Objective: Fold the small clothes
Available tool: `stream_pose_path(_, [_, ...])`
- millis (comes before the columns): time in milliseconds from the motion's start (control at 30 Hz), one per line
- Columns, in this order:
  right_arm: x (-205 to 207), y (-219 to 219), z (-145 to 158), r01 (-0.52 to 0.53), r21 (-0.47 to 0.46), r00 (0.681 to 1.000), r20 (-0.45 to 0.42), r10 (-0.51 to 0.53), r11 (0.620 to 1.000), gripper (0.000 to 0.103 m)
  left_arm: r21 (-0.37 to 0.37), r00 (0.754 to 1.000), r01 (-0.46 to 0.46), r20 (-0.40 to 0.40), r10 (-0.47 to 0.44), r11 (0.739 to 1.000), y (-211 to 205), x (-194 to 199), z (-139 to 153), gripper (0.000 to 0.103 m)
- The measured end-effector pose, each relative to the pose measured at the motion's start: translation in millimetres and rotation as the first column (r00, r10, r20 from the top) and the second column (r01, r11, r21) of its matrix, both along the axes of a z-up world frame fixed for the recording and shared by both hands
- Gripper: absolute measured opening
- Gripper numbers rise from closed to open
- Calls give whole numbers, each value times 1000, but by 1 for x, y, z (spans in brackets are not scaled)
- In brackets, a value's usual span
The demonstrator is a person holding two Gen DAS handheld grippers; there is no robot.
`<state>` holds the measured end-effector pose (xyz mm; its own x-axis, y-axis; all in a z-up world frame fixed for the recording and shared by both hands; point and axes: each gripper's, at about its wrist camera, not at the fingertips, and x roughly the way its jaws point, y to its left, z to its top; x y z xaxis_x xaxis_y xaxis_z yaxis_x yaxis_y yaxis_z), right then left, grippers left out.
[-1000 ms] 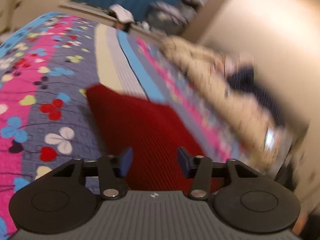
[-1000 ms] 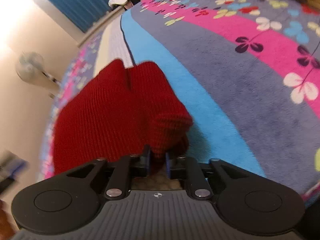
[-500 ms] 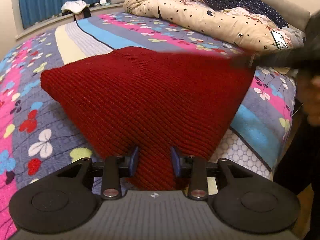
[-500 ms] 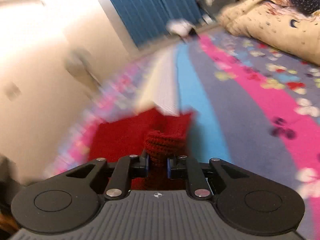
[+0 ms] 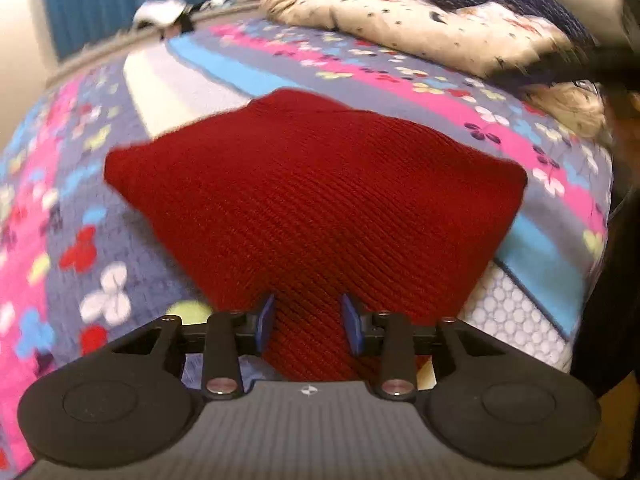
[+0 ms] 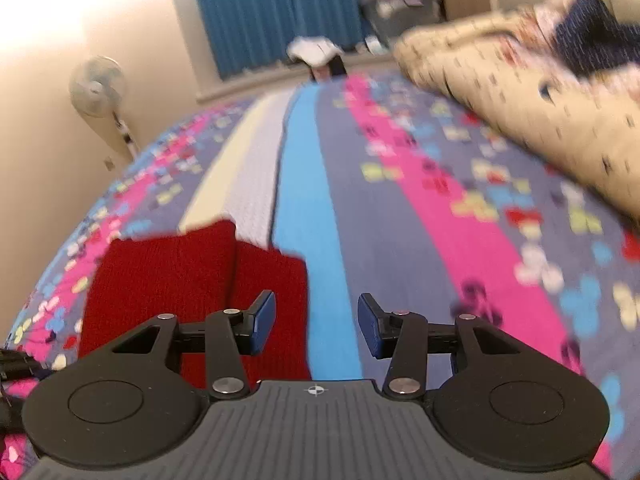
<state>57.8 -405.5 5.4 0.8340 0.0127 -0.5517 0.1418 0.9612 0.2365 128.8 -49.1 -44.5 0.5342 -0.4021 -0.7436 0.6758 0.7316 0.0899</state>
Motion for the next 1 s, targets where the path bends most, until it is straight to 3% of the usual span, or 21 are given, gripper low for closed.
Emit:
stream_pose_path(67, [16, 5, 0, -79, 18, 997, 16, 78, 997, 54, -55, 999, -17, -39, 15, 998, 6, 3, 4, 46])
stream_pose_path(133, [40, 11, -7, -168, 72, 986, 1, 169, 983, 76, -56, 999, -21, -45, 19, 998, 7, 4, 4, 46])
stream_pose_path(233, [75, 19, -32, -214, 160, 973, -55, 225, 964, 77, -23, 1000, -10, -11, 9, 1000, 3, -2, 3, 47])
stream_pose_path(300, [94, 21, -44, -196, 226, 969, -102, 224, 954, 77, -23, 1000, -13, -9, 12, 1000, 1, -2, 1, 47])
stream_pose_path(400, [113, 22, -53, -169, 330, 971, -106, 214, 929, 77, -33, 1000, -12, -14, 12, 999, 2, -4, 4, 47])
stream_pose_path(467, [120, 23, -59, -145, 354, 972, -124, 200, 924, 75, -34, 1000, -11, -13, 11, 999, 2, -3, 3, 47])
stream_pose_path(500, [123, 21, -62, -137, 369, 972, -129, 197, 919, 68, -34, 1000, -12, -13, 12, 999, 1, -4, 3, 47])
stream_pose_path(600, [125, 29, -65, -173, 386, 971, -89, 223, 906, 32, -31, 1000, -14, -11, 14, 999, 1, -4, 3, 47])
stream_pose_path(667, [119, 42, -56, -202, 284, 973, -51, 225, 937, 22, -32, 1000, -14, -11, 13, 999, 1, -3, 3, 47])
stream_pose_path(700, [114, 46, -51, -209, 245, 975, -30, 222, 947, 20, -33, 1000, -13, -11, 13, 999, 1, -3, 3, 47])
stream_pose_path(800, [100, 35, -36, -182, 287, 983, 87, 164, 940, 18, -42, 1000, -8, -4, 8, 999, 0, -5, 4, 47])
stream_pose_path(833, [99, 33, -36, -170, 284, 985, 89, 151, 943, 18, -43, 1000, -7, -2, 6, 999, -1, -6, 4, 47])
stream_pose_path(867, [102, 34, -39, -157, 262, 987, 58, 147, 952, 18, -35, 1000, -5, -2, 5, 999, -2, -6, 3, 47])
stream_pose_path(933, [113, 45, -56, -148, 189, 983, -82, 165, 971, 24, -15, 1000, 2, 2, -2, 1000, -3, -7, 1, 47])
stream_pose_path(967, [115, 47, -61, -148, 176, 981, -102, 168, 973, 26, -13, 1000, 1, 3, -1, 1000, -4, -7, 2, 47])
stream_pose_path(1000, [115, 46, -60, -136, 172, 983, -97, 154, 976, 35, -15, 1000, -4, -1, 4, 1000, -3, -6, 3, 49])
